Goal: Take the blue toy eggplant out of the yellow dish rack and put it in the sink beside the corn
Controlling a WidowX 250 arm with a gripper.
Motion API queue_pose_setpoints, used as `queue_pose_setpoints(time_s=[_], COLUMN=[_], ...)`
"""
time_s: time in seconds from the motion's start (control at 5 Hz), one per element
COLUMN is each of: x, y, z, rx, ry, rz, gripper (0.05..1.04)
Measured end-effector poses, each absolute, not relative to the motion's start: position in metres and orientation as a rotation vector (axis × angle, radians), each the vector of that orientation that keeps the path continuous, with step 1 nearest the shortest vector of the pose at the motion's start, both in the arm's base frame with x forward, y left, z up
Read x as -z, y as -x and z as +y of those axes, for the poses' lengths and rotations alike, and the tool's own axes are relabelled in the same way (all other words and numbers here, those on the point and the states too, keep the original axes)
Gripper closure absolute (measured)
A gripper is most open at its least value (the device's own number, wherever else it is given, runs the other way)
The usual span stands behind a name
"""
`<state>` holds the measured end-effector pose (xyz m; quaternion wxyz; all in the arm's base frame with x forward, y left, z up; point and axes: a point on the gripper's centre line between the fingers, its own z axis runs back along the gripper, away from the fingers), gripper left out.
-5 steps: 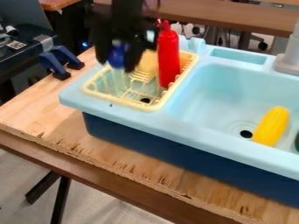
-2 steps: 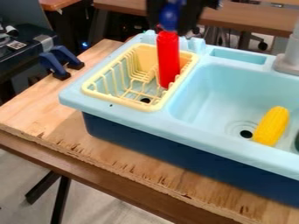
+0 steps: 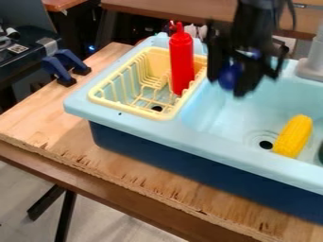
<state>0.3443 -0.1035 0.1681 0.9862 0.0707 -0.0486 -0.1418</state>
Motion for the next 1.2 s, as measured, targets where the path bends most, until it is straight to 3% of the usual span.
queue_pose_setpoints(time_s=[0.6, 1.0, 1.2], x=[-0.11, -0.089, -0.087], y=[-0.371, -0.355, -0.351], z=[-0.1, -0.11, -0.103], rx=[0.257, 0.235, 0.172], ry=[-0.148, -0.153, -0.146], rz=[0.035, 0.084, 0.099], gripper=[0.407, 0.365, 0.103])
